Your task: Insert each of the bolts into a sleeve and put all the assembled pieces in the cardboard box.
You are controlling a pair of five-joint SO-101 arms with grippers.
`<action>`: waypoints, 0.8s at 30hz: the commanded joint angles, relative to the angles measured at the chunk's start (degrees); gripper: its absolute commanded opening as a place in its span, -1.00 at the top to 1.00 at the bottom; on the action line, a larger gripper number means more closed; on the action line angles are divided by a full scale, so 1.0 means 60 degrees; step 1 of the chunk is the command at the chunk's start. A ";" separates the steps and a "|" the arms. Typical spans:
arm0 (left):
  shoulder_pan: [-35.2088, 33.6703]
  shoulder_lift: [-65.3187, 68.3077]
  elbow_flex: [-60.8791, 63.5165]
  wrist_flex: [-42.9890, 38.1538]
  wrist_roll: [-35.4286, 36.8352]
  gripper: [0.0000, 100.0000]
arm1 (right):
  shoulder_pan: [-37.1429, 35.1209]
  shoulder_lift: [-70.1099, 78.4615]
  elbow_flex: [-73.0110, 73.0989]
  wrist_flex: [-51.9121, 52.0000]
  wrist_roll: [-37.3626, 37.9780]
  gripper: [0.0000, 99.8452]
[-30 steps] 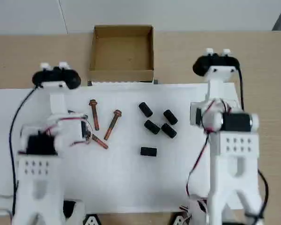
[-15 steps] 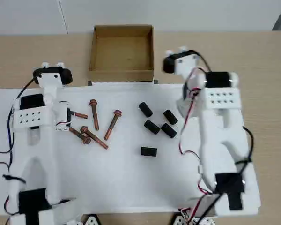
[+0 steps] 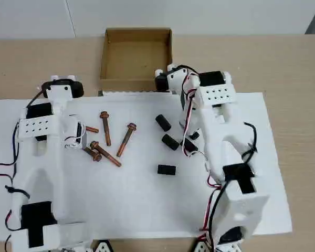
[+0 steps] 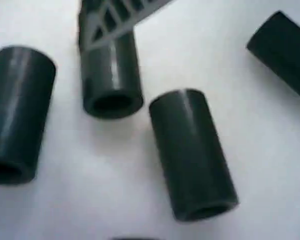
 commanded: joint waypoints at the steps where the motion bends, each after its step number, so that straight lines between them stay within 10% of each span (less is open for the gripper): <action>1: -0.0044 -0.0029 -0.0374 -0.0147 -0.0073 0.70 | -0.0227 0.0154 -0.0674 -0.0051 0.0088 0.59; 24: -0.0015 -0.0015 -0.0330 -0.0132 -0.0073 0.70 | -0.0212 0.2425 -0.0952 -0.0740 0.0366 0.95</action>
